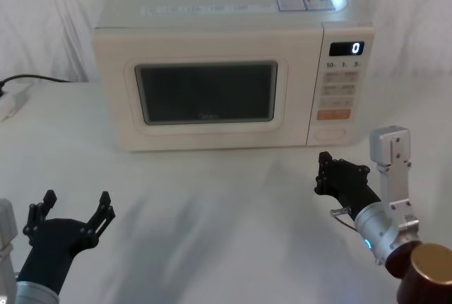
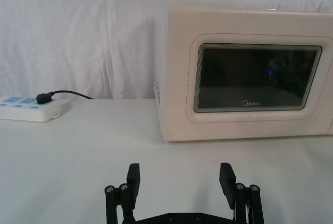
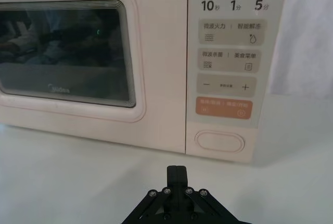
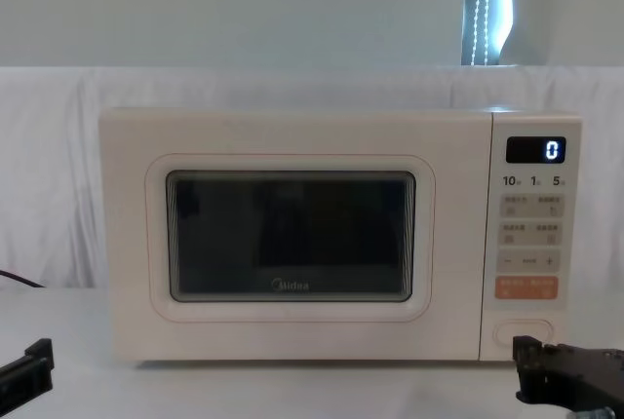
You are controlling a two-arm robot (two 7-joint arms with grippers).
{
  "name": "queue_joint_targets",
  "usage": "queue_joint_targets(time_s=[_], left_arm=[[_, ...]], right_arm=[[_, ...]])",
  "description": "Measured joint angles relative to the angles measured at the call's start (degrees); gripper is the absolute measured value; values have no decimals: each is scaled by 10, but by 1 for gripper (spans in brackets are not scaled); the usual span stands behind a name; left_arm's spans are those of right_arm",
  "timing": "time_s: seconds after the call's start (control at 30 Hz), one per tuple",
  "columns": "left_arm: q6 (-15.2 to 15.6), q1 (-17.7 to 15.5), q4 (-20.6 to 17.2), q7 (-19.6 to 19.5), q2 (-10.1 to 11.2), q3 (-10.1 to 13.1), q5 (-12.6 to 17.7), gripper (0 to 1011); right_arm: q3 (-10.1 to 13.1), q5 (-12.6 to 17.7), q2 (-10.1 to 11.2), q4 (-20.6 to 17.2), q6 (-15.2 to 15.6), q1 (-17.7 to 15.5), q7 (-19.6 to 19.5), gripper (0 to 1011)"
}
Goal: Press the button to open the microwave door with one hand; close the microwave door with the other hand.
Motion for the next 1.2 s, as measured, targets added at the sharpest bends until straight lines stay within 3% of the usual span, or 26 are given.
queue_joint_targets(time_s=[0.57,1.2], left_arm=[[0,0,0,0,0,0,0,1001],[0,0,0,0,0,0,0,1001]], right_arm=[[13,8,-3,117,-39,74,16,0],[14,-13,-5,194,-44,136,6,0]])
